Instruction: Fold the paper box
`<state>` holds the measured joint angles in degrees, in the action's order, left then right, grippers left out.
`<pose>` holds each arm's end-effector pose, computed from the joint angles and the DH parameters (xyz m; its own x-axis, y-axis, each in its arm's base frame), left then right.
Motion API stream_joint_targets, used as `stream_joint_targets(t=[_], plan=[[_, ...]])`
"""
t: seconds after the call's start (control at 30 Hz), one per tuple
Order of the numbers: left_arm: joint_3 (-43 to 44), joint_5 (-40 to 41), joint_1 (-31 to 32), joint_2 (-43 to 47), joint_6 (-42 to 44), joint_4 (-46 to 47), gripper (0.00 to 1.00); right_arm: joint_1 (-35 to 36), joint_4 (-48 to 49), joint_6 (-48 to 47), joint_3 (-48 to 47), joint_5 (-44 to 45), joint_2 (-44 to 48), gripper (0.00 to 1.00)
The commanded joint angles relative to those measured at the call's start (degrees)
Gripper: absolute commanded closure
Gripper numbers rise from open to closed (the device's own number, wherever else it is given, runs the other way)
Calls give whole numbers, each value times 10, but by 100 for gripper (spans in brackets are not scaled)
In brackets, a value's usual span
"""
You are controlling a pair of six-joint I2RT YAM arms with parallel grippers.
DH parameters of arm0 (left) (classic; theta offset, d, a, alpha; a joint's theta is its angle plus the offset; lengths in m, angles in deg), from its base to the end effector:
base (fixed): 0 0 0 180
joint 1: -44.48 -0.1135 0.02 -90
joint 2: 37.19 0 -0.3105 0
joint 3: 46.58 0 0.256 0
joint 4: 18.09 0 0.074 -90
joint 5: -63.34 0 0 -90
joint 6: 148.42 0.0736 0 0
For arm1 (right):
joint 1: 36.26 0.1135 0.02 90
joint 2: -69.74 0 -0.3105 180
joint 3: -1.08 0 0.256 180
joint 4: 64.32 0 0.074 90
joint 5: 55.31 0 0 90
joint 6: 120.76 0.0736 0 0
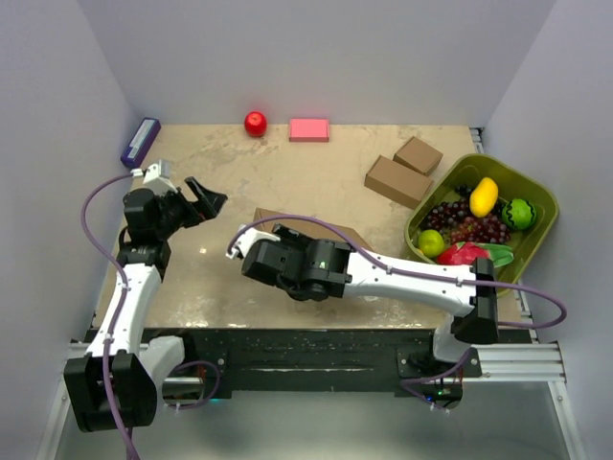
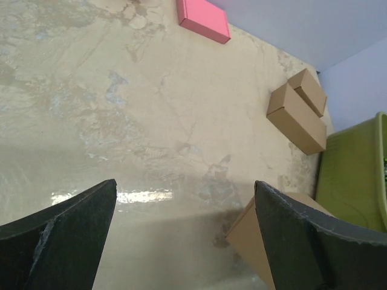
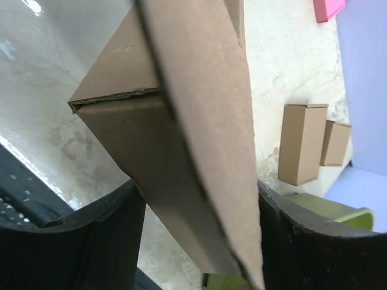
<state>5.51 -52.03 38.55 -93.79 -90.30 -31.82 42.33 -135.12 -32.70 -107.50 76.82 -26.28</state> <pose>0.2397 -0.0068 0.3086 -0.4288 -0.5243 -0.7357 0.1000 0.7818 -0.6155 0.1216 0.3530 0.3686 -0.1459 -0.8497 -0.5068 -0.6624 0.4643 -0.5879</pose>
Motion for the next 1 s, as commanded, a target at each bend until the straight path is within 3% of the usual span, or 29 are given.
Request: stream_joint_targets(t=[0.0, 0.13, 0.53, 0.73, 0.97], plan=[[-5, 20, -3, -6, 56, -13, 0, -26, -94, 0, -75, -69, -33, 83], [-10, -12, -2, -2, 52, -7, 0, -55, -121, -11, -128, -179, -58, 83], [-5, -12, 24, -15, 67, -17, 0, -125, -148, -28, -212, -308, -124, 78], [-8, -28, 26, -32, 61, -6, 0, -157, -147, -42, -225, -315, -159, 69], [-9, -35, 27, -44, 61, -7, 0, -172, -137, -64, -266, -254, -206, 62]])
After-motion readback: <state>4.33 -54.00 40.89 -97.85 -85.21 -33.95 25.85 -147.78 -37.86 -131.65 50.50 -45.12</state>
